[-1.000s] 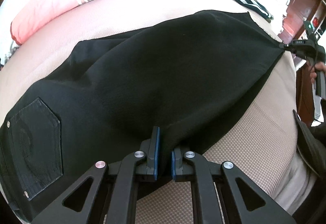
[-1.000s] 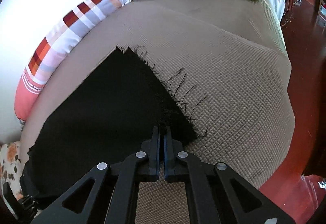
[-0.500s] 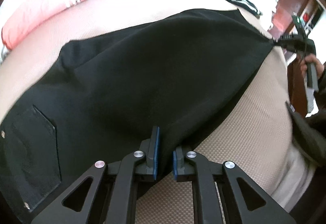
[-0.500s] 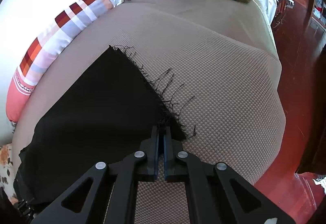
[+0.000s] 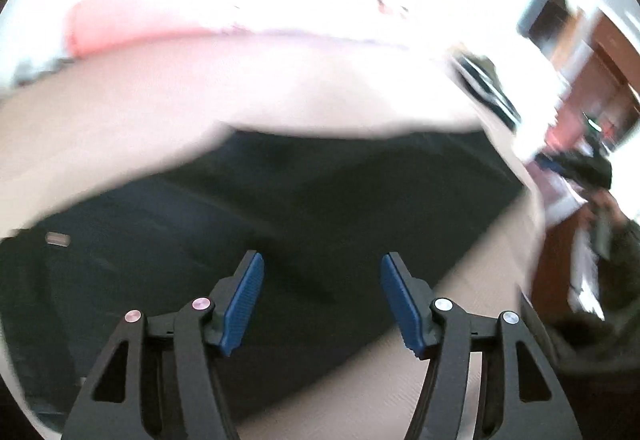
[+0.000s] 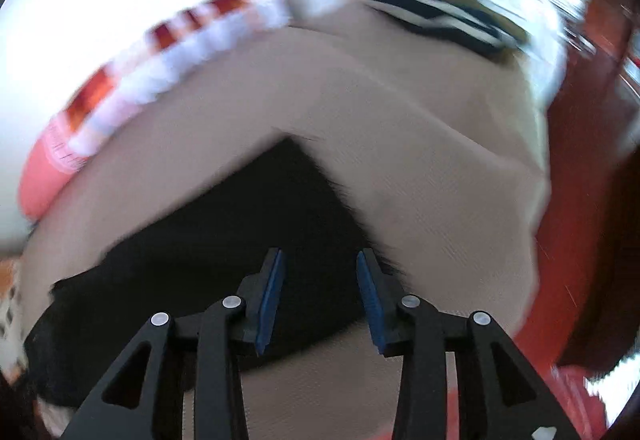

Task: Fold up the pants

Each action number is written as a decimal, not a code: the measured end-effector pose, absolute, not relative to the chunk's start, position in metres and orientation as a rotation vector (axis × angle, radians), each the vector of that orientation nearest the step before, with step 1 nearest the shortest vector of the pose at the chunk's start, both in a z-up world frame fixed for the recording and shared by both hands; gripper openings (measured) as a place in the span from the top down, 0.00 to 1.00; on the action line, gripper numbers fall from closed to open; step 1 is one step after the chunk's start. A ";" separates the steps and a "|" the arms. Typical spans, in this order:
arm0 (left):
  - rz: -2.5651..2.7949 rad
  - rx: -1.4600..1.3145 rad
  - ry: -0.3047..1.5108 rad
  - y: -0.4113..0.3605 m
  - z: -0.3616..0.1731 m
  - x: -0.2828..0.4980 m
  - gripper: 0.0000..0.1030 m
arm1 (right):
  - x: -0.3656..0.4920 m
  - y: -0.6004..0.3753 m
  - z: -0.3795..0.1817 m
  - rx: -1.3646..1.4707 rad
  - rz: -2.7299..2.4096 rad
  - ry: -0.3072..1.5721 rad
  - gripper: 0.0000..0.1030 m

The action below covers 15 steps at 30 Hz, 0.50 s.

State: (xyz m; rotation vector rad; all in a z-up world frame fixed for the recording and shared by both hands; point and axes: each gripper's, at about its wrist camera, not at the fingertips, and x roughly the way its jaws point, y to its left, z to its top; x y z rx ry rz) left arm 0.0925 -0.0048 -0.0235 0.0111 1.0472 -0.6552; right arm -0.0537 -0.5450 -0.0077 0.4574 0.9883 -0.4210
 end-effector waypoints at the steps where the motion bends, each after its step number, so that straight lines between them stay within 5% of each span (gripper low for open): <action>1: -0.594 -0.002 1.032 0.005 -0.023 0.101 0.39 | -0.040 -0.534 -0.004 0.444 -0.355 0.994 0.64; 15: -0.241 -0.183 1.083 0.112 -0.065 0.140 0.39 | 0.194 -0.235 -0.058 0.063 0.802 1.321 0.64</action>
